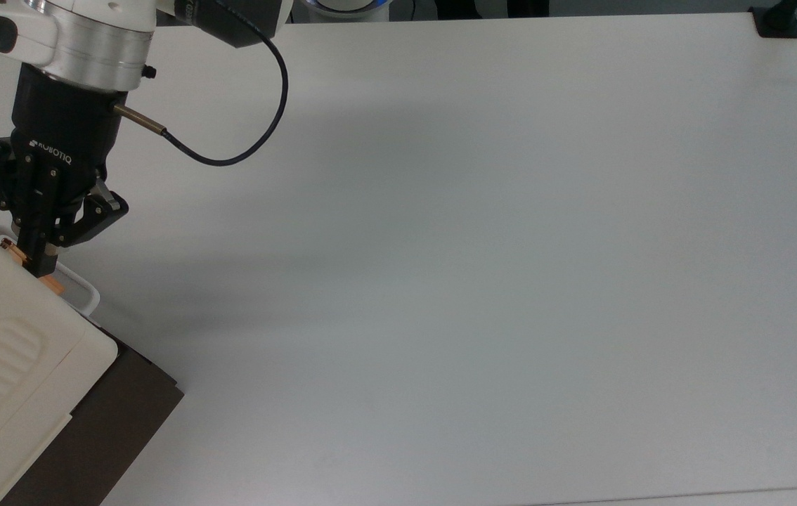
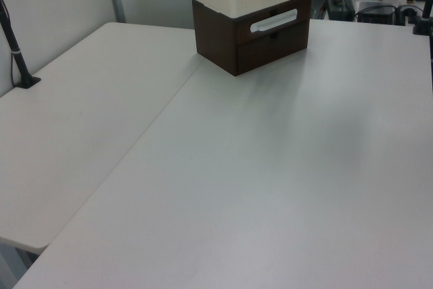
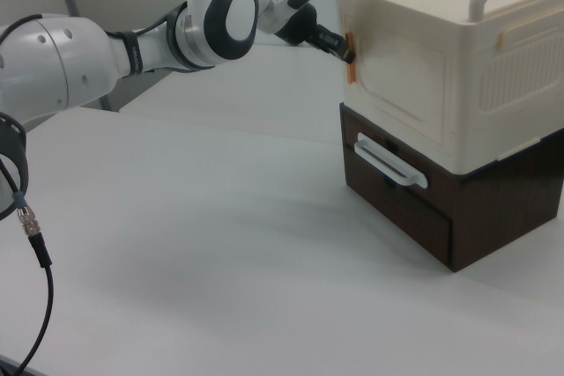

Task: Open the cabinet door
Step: 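Pull the door edge outward, swinging the door open on its hinge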

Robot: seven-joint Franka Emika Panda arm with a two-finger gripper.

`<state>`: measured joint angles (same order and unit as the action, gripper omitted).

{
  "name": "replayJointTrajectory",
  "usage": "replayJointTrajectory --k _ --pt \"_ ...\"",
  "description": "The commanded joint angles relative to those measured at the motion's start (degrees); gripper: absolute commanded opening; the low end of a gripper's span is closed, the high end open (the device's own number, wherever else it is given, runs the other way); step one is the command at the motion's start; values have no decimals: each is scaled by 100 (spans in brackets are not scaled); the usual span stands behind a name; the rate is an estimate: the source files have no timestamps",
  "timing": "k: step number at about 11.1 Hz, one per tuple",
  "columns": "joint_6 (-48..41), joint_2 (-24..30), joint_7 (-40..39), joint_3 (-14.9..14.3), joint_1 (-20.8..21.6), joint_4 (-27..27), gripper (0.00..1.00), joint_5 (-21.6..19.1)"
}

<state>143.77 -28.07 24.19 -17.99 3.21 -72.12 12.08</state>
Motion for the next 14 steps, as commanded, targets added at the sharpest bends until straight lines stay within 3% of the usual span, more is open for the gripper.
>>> replayJointTrajectory --k 1,5,7,9,10,11,14 --pt "-330 327 -81 76 13 -601 7 120" --pt "-1420 899 -291 401 5 -908 22 -161" --pt "-1955 1031 -371 411 31 -927 67 -363" --pt "-2596 1242 -571 419 57 -901 74 -521" --pt "-2939 1382 -834 419 66 -874 86 -748" --pt "-3195 1540 -1028 419 75 -839 91 -864" --pt "-3077 1542 -1056 402 49 -156 94 -918"
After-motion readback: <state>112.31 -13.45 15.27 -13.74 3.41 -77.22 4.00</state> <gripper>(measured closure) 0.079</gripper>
